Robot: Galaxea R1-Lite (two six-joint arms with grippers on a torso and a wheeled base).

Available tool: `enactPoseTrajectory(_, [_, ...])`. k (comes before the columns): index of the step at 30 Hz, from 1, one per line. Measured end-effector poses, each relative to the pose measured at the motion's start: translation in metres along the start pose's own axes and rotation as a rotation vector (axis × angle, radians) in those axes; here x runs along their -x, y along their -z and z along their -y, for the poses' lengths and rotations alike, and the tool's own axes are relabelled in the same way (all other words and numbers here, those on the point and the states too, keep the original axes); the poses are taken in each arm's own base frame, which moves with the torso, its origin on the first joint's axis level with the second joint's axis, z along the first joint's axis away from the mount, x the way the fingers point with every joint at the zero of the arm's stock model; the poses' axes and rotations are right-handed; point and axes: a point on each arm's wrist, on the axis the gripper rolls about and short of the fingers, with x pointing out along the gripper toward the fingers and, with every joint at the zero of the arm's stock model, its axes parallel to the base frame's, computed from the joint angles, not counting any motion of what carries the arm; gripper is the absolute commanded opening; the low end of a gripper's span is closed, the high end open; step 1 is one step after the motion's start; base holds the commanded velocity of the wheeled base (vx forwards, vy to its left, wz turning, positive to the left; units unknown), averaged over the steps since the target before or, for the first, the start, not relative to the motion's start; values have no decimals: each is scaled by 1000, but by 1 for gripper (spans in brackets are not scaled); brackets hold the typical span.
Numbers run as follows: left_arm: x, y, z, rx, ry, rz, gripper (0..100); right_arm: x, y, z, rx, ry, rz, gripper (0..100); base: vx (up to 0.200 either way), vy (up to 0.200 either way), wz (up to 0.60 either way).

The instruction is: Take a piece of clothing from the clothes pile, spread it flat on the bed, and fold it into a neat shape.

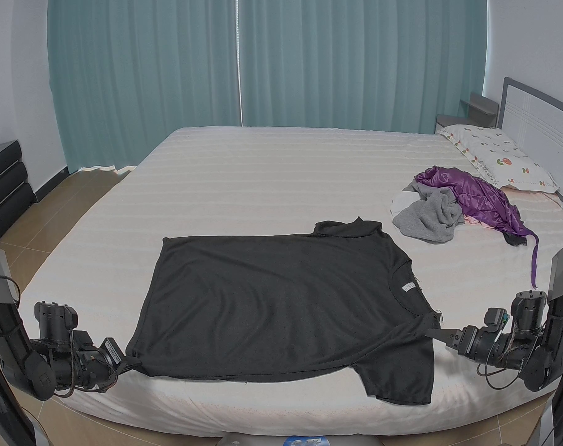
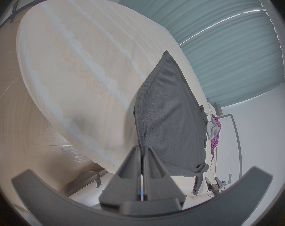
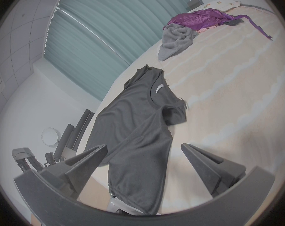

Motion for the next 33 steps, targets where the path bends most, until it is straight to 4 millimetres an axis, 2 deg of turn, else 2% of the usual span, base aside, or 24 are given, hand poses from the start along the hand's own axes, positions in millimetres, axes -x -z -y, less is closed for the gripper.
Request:
enactPoseTrajectory(12, [0,0,0,0,-1,-1,0,-15,22,-2,13,-19,-130,100,0,0,0])
enactPoseTrajectory(27, [0,0,1,-3,1,2,0,-34,14,4,-24,-26,-103,100,0,0,0])
enactPoseTrajectory(28, [0,0,1,-4,2,2,0,-34,14,4,-24,-26,-103,0,0,0,0])
enactPoseTrajectory(33, [0,0,1,-4,1,3,0,-33,15,5,-25,-17,-103,0,0,0,0])
